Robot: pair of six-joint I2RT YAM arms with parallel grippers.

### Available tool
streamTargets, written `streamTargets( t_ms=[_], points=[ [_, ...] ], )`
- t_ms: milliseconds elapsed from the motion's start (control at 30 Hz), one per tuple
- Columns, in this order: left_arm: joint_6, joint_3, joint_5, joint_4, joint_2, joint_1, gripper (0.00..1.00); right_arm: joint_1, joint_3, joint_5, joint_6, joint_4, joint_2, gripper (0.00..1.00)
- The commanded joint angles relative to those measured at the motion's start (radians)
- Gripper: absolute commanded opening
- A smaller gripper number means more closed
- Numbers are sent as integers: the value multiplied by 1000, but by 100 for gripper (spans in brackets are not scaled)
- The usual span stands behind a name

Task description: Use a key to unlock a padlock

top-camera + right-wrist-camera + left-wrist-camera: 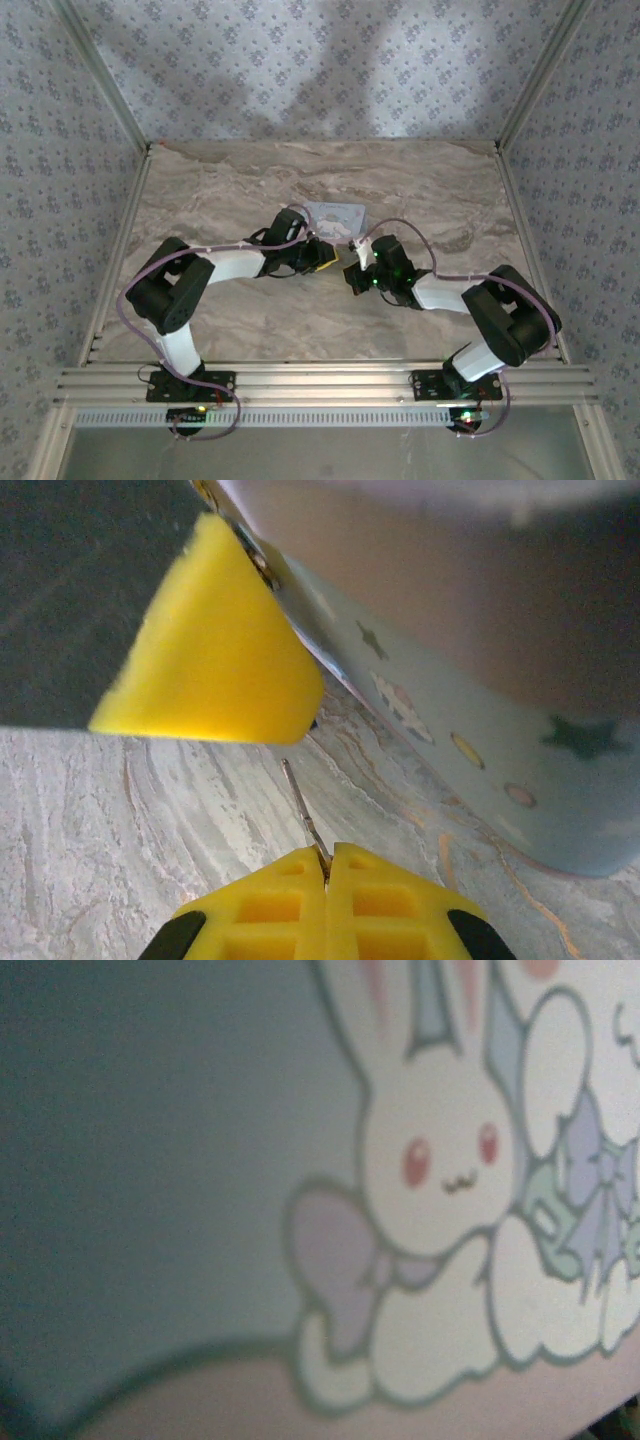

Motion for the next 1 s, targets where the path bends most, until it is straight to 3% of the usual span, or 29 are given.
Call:
streamTargets(
  t_ms=[0, 967],
  points=[
    [-9, 17, 10, 11, -22, -9, 17, -2, 27, -10, 17, 30, 13, 0],
    [-9, 22, 13, 6, -16, -11, 17, -19, 3, -6, 55, 114, 13, 0]
  ],
)
